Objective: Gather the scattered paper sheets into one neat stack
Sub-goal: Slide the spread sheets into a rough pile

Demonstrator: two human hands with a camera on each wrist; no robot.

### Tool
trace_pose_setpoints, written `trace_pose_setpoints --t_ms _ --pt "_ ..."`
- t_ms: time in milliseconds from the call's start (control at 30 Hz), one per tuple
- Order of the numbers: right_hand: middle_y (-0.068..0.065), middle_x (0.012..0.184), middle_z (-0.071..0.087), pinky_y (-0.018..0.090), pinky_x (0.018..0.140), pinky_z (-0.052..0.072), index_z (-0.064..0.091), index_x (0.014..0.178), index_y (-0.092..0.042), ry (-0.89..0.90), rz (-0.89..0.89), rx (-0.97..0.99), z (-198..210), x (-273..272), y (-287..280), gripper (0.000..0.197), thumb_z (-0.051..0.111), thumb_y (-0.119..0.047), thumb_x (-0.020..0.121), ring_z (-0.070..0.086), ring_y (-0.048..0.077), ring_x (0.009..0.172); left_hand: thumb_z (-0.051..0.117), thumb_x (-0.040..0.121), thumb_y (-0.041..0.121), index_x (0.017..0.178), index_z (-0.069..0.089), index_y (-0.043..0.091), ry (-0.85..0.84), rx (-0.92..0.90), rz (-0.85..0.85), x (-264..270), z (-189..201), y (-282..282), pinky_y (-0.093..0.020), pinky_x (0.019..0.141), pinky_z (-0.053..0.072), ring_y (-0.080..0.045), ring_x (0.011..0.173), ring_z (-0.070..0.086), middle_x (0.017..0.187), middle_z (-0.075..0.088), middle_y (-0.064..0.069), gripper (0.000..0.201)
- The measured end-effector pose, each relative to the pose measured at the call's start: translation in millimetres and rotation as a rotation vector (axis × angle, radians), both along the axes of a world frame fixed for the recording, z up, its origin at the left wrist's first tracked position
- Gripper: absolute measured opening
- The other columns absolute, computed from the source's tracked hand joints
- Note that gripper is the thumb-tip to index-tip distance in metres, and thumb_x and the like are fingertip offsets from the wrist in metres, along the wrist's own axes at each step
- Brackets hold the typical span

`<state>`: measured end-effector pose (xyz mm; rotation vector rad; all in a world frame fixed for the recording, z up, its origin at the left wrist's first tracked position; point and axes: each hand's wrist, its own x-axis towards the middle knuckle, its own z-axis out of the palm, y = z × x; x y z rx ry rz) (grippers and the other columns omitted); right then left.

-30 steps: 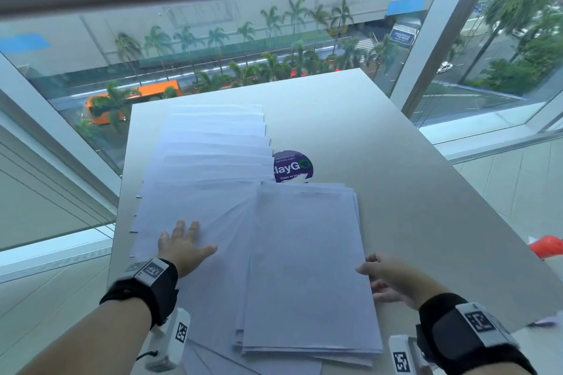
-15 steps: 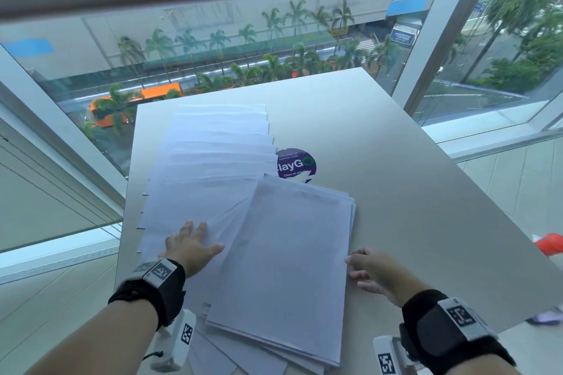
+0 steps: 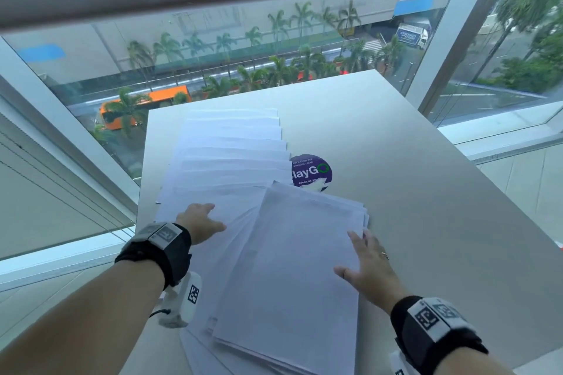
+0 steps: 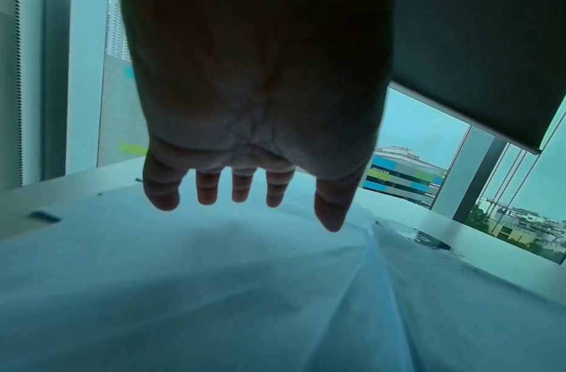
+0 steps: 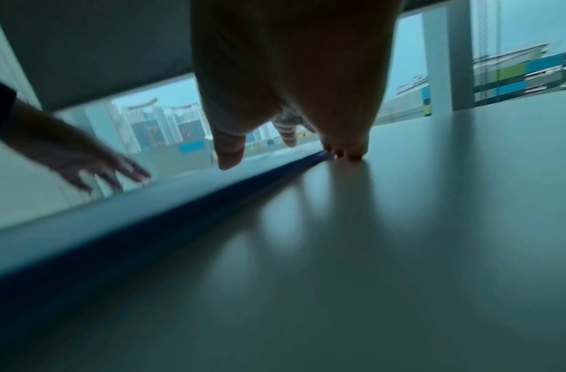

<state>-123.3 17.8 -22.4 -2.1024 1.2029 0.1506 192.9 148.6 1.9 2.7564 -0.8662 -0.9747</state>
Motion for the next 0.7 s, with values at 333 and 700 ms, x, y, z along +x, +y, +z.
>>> trace_pose_setpoints --t_ms 333,700 --pt "0.013 0.152 -0.029 0.046 0.117 0.001 -0.016 0.146 -0.03 0.269 -0.056 0.019 -0.9 26.0 -16.5 0.111 0.059 -0.065 0.072 -0.021 0.03 0.142 0.056 0.087 0.04 0.146 0.028 0.019 -0.088 0.006 -0.064 51.6 13.5 -57.4 -0.042 0.111 0.03 -0.034 0.138 0.031 0.154 0.026 -0.01 0.069" --pt "0.01 0.144 -0.046 0.058 0.113 0.0 -0.034 0.138 -0.023 0.479 -0.105 0.213 9.0 37.4 -31.2 0.138 0.059 -0.079 0.054 -0.034 0.031 0.137 0.057 0.086 0.041 0.146 0.027 0.021 -0.204 0.057 -0.15 111.0 16.4 -136.2 -0.045 0.106 0.037 -0.036 0.135 0.034 0.151 0.031 -0.011 0.071"
